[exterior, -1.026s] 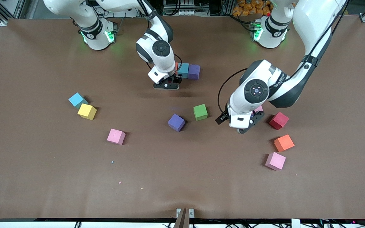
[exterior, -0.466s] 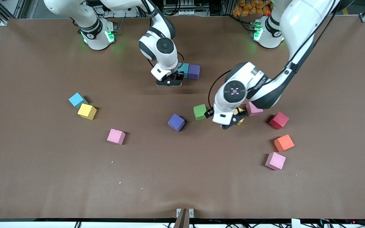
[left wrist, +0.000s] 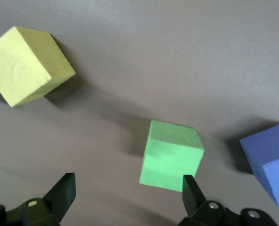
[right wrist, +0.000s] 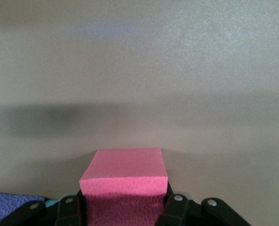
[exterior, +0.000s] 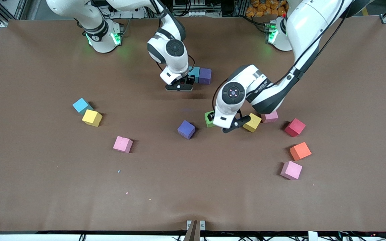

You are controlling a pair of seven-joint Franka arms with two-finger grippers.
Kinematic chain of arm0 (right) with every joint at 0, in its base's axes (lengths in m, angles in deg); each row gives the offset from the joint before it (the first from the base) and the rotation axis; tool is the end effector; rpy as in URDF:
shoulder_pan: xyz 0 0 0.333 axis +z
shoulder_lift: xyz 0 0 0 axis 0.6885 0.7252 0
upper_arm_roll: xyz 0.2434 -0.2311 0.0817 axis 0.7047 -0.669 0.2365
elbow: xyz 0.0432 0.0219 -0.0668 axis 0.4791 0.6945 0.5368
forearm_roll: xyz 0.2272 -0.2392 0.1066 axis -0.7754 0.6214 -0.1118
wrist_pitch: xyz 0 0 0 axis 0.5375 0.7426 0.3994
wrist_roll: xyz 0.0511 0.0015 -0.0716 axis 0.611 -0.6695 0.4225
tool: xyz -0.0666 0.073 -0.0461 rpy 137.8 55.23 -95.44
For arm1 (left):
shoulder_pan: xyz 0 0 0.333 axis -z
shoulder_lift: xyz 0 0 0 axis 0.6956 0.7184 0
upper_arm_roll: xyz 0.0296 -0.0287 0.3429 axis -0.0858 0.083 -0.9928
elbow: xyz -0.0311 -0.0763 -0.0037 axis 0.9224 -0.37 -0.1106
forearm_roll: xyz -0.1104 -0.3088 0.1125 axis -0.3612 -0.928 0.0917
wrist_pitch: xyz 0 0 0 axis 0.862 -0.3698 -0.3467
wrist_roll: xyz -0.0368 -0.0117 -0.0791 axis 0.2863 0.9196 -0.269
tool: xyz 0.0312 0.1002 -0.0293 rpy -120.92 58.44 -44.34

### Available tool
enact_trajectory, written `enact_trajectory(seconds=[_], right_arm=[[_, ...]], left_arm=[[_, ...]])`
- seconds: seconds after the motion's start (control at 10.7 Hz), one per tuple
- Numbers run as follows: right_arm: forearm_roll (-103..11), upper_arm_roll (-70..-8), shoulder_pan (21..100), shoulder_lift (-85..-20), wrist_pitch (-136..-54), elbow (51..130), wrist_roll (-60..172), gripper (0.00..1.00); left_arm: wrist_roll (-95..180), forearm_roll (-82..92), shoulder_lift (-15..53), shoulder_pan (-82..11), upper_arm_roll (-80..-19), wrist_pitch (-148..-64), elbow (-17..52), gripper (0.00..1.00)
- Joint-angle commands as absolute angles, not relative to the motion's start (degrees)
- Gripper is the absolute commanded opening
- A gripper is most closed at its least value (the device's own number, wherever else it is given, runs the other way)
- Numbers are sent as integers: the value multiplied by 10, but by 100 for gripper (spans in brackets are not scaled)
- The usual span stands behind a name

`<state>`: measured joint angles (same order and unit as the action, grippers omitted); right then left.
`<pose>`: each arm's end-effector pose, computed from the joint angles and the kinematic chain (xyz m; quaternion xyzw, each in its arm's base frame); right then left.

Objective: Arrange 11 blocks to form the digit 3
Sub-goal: 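Carry green toward the row with the left gripper while the right gripper reaches pink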

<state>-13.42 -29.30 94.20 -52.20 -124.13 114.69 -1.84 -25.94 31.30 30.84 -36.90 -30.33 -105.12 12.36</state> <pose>0.3175 0.4485 0.2621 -0.9988 0.0180 0.0445 0.0012 0.5120 -0.3868 0.3268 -0.9710 -0.2212 0.0881 0.0236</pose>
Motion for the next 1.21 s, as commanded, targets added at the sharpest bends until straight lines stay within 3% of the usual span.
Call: enact_trajectory(seconds=[0.0,0.09,0.19,0.28,1.12], right_arm=[[-141,-297,952,-509,-1257,1150,-26,16],[-141,-297,952,-510,-1260,1152,-26,19],[-141,-297,952,-511,-1259,1152,-26,52],[-141,-297,952,-513,-1258,1151,-26,100],[-130,-334,911,-594,-1201,1127,-3,100]], left_arm=[[-253,332,328,-353,-303,-1078,113,100],[-253,338,336,-350,-304,-1082,113,100],[-254,353,344,-347,-304,-1086,113,100],[-254,354,348,-347,-304,-1090,113,100],[-254,367,386,-341,-310,-1145,113,100]])
